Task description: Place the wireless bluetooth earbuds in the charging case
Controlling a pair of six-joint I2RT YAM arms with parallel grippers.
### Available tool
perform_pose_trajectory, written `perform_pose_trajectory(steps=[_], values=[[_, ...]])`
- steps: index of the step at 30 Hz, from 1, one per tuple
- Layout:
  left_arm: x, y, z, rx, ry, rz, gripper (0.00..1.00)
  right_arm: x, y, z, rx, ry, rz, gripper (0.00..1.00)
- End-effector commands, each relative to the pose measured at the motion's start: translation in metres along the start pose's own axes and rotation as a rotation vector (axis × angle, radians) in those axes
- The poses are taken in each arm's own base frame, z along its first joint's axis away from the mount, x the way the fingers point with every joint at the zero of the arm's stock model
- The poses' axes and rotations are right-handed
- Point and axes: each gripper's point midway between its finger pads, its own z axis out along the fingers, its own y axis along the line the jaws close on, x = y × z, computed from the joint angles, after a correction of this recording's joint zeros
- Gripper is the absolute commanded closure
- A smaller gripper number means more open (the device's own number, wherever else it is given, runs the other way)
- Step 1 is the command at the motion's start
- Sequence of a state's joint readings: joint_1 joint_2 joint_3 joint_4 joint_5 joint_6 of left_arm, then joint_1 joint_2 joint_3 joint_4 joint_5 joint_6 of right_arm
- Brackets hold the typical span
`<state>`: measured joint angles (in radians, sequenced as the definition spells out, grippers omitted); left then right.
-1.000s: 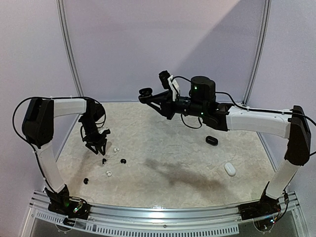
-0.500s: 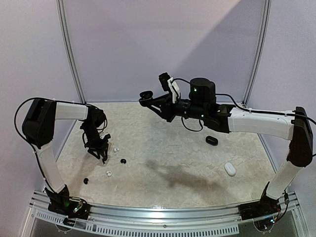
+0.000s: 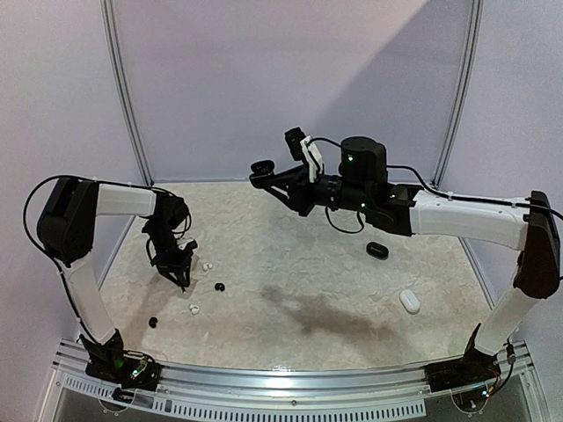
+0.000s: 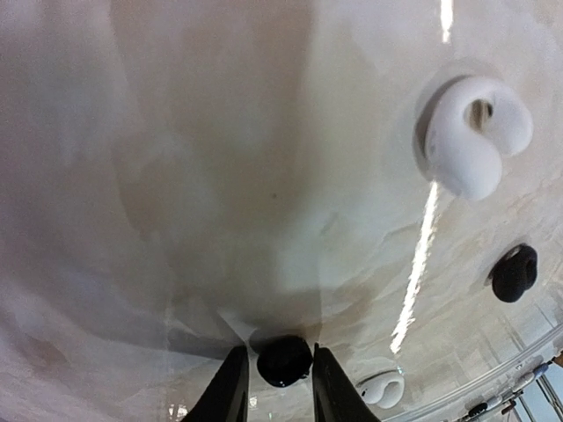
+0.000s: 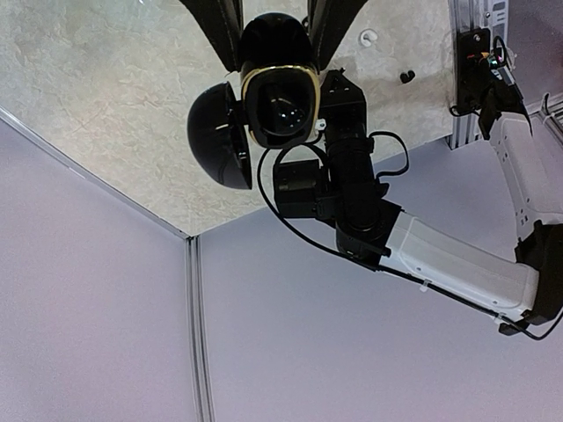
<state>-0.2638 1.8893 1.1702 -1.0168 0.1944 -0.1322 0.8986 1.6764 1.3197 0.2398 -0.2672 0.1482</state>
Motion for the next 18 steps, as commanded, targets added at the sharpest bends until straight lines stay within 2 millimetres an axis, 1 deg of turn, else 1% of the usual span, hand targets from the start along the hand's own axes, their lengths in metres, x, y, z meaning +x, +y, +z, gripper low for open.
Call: perform_pose_trajectory(steps=[1,4,7,15,18], values=[[0.009,-0.002,-0.002,-0.005,-0.014,0.013,0.73,-0.010,0.006,-0.006,0.000,-0.016,-0.015,1.00],[0.009,0.000,0.005,-0.009,-0.012,0.018,0.75,-0.010,0.006,-0.005,-0.002,-0.016,-0.017,1.00],[0.003,0.004,0.008,-0.027,-0.011,0.024,0.78,-0.010,0.006,-0.003,-0.006,-0.007,-0.021,1.00],[-0.006,0.004,0.007,-0.035,-0.028,0.036,0.76,-0.007,0.005,-0.003,-0.004,0.005,-0.028,1.00],[-0.007,0.001,0.005,-0.021,-0.038,0.036,0.74,-0.007,0.007,-0.001,-0.014,0.003,-0.022,1.00]])
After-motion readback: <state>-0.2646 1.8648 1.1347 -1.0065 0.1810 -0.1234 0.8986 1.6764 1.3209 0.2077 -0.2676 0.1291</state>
